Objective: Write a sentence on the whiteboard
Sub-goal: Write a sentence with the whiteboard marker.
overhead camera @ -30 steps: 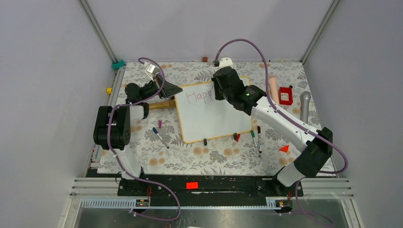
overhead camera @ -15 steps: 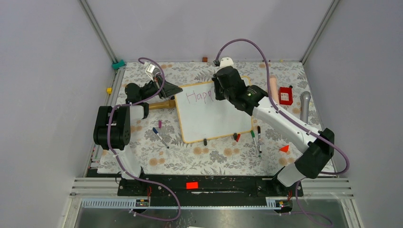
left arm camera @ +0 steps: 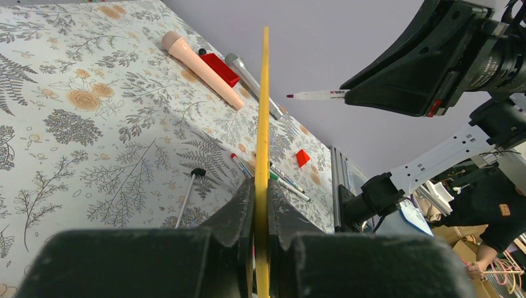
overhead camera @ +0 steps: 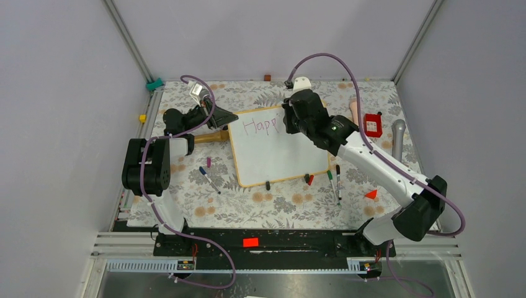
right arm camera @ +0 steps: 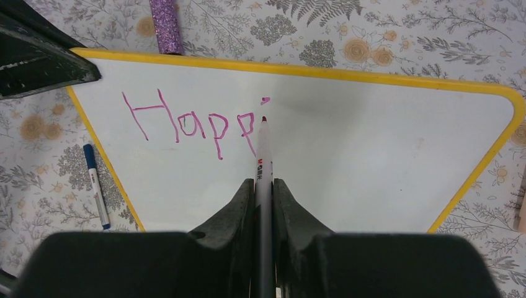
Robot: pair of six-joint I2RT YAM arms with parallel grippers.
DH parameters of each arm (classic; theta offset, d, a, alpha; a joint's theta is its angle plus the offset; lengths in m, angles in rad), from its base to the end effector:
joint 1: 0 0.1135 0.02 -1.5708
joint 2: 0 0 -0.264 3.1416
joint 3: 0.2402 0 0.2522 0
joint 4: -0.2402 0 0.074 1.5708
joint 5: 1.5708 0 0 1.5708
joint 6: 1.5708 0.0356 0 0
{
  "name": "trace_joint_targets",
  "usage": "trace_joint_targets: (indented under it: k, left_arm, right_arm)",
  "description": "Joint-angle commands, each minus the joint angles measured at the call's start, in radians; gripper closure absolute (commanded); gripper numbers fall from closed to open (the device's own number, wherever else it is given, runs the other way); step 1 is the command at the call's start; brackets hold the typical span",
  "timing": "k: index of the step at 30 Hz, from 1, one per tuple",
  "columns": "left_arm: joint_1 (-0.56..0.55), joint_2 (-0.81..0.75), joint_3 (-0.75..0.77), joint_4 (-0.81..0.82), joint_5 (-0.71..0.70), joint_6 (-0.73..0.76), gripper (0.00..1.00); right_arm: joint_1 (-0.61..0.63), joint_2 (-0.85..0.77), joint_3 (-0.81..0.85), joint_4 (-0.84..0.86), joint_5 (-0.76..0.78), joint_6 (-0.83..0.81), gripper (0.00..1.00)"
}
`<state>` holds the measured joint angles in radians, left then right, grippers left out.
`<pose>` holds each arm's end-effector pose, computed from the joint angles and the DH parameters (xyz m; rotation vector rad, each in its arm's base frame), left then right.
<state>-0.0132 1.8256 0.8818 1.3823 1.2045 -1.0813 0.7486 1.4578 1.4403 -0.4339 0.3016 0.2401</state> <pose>0.3569 -0.0380 0.2426 0.4642 1.5524 -1.5463 0.2514 0.2192 0.3844 -0.3198 1.9901 0.3281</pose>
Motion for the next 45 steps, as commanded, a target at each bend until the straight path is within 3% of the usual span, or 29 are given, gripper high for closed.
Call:
trace_joint_targets:
  k: [1,18,33,45]
  left_arm:
    - [-0.005,-0.052,0.020,0.083,0.038,0.023,1.00]
    - [-0.005,-0.050,0.023,0.084,0.038,0.022,1.00]
    - [-0.004,-0.046,0.029,0.084,0.050,0.023,1.00]
    - [-0.004,0.003,0.084,0.084,0.073,-0.083,1.00]
  right_arm:
    - [-0.008,0.030,0.025,0.000,0.011,0.001,1.00]
    - [-0.012,0.072,0.047,0.001,0.037,0.002,1.00]
    - [-0.013,0.005,-0.069,-0.018,-0.008,0.029,1.00]
    - [-0.026,-0.024,0.021,-0.018,-0.020,0.017,1.00]
